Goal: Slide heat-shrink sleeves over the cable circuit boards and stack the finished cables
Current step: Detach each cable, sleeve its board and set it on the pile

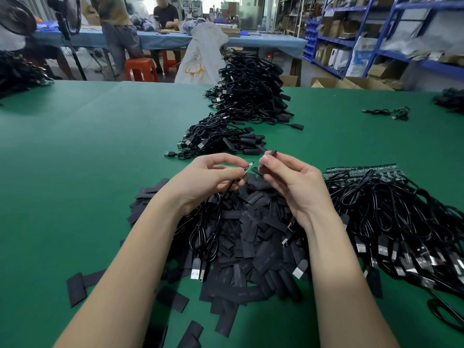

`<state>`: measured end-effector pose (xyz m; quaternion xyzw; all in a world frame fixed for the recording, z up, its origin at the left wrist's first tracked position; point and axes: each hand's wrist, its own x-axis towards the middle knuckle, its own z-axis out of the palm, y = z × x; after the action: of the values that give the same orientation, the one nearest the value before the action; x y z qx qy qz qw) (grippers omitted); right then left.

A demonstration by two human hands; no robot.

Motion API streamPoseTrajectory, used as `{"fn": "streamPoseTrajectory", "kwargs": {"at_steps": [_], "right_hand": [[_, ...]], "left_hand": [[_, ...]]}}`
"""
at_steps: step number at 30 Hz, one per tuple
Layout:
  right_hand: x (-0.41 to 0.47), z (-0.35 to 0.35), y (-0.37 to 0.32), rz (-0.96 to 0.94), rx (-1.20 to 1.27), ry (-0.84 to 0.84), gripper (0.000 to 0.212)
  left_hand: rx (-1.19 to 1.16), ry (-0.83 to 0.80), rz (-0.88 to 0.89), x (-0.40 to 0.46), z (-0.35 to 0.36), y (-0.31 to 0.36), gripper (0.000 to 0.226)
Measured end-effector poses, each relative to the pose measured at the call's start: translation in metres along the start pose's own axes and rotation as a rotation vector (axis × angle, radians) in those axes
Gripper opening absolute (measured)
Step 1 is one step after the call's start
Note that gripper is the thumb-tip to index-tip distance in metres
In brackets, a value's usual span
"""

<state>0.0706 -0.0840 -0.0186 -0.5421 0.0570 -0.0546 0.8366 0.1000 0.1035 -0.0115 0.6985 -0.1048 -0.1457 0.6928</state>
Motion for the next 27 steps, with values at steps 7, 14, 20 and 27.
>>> {"fn": "streamPoseTrajectory", "kwargs": {"at_steps": [7,14,20,27], "right_hand": [[0.0,0.0041,0.001,0.004,0.116,0.016,0.026],[-0.0006,0.0063,0.0005,-0.008,0.111,-0.021,0.02],[-0.0031,0.006,0.0002,0.047,0.132,-0.07,0.019],[-0.0039,0.0083,0.0015,0.113,0.12,-0.107,0.041]], "left_hand": [[0.051,-0.018,0.013,-0.0015,0.0007,0.001,0.015],[0.045,-0.024,0.03,-0.0032,0.0011,0.0012,0.015],[-0.029,-0.069,0.049,-0.004,-0.0008,0.0009,0.016],[-0.094,-0.053,0.053,-0.0049,0.0023,0.0014,0.007]]}}
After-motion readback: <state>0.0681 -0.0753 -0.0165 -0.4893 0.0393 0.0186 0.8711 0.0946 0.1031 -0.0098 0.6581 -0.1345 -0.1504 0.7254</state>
